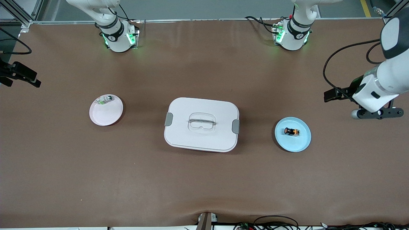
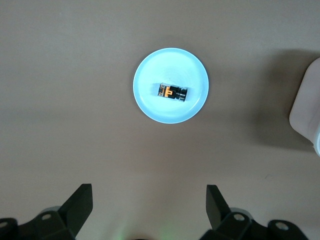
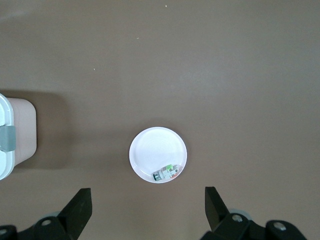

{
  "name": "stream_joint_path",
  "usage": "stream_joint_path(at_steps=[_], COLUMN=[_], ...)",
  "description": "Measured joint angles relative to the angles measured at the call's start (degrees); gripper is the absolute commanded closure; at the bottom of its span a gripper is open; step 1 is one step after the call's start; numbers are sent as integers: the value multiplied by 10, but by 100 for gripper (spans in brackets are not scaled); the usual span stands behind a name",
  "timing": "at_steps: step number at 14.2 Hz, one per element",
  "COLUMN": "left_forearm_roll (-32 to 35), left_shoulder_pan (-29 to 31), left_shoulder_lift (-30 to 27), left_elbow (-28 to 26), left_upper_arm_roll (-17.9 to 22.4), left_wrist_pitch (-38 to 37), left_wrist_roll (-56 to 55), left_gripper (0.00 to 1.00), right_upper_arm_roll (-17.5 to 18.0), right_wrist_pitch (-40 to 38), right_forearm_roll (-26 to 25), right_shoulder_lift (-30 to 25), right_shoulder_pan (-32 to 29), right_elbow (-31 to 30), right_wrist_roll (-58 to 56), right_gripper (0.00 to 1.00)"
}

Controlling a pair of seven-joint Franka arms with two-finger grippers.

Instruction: Transfer orange switch to right arm and place

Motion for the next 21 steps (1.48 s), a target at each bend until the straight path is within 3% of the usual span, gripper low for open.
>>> stream_joint_path(at_steps=[8, 13, 21], left_forearm_roll=[17, 9, -2], left_shoulder_pan=[-22, -34, -9], left_shoulder_lift=[48, 95, 135], left_elbow=[0, -3, -150], left_upper_arm_roll=[-6, -6, -5], left_wrist_pitch=[22, 118, 368], left_wrist_roll=[34, -9, -9], left_gripper=[0, 0, 0], right_upper_arm_roll=[0, 0, 0], right_wrist_pitch=[0, 0, 0], right_forearm_roll=[0, 0, 0], right_shoulder_lift=[0, 0, 0], right_shoulder_pan=[0, 0, 0], right_elbow=[0, 0, 0], right_wrist_roll=[0, 0, 0], right_gripper=[0, 0, 0])
